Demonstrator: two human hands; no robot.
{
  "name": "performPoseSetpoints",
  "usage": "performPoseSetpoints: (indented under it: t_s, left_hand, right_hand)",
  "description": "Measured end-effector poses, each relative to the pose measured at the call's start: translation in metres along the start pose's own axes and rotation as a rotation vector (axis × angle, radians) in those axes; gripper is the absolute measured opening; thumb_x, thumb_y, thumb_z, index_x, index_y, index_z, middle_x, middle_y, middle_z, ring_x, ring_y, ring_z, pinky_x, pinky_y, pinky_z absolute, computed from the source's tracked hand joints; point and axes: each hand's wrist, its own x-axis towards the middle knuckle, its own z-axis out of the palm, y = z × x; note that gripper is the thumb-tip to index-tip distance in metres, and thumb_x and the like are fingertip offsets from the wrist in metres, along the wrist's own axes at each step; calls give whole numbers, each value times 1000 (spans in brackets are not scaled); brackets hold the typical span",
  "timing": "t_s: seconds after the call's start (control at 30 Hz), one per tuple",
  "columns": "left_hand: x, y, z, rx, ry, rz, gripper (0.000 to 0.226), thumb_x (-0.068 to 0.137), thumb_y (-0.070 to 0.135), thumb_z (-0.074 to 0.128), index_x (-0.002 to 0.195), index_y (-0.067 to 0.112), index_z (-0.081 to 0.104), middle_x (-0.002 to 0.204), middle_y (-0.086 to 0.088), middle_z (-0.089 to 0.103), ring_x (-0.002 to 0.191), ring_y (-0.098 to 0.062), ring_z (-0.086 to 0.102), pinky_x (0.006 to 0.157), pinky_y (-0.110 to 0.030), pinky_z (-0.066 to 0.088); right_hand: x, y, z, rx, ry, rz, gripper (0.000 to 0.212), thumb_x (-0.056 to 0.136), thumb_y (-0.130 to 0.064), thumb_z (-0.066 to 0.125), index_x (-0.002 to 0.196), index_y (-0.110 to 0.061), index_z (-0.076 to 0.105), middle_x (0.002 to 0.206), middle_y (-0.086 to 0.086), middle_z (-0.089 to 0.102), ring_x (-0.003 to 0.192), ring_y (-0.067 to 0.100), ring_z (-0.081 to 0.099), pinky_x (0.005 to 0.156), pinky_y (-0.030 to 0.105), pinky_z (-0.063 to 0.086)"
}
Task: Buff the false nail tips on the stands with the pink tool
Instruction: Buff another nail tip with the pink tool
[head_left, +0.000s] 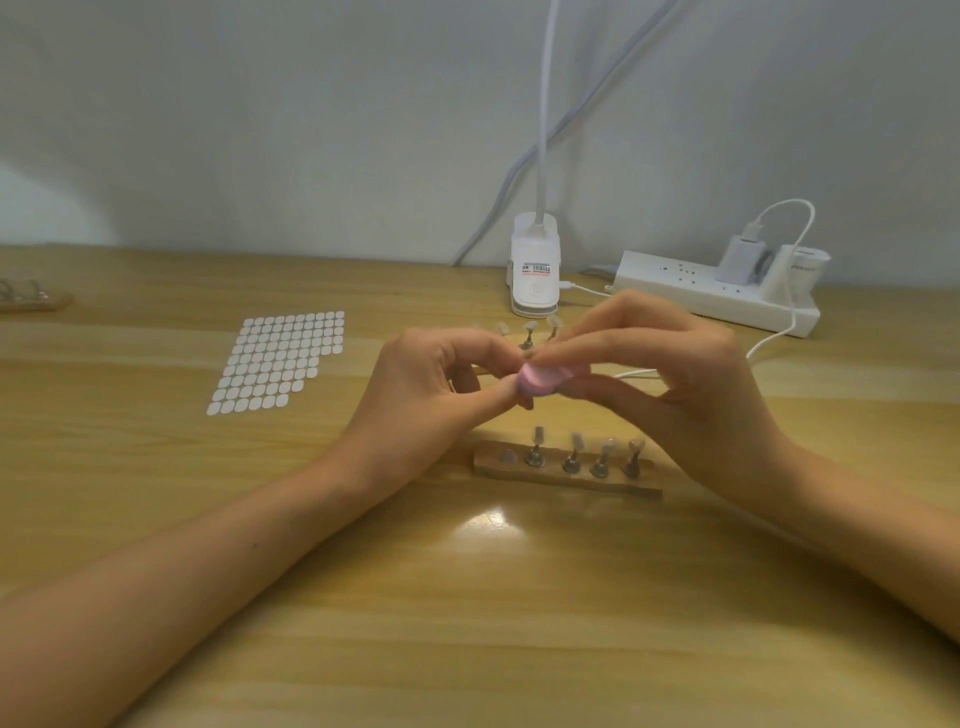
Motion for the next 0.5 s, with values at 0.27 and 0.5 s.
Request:
performPoseSetpoints:
  t_s: [0.27,0.5]
  left_hand:
    - [0,1,0,-11,12,-8,6,87,20,76,81,17,77,53,24,59,42,0,35,48,-6,26]
    - [1,-2,-1,-35,21,-27,9,87,17,76,81,23,78,65,18,69,46,-1,36,50,-10,30]
  right_hand:
    - [0,-1,1,-22,2,-12,24,87,-17,71,112,-14,71,96,5,68,90,15,66,79,28,55]
    - [-1,0,1,-23,11,23,24,86,-13,74,109,-13,73,95,6,68,89,14,66,78,29,55]
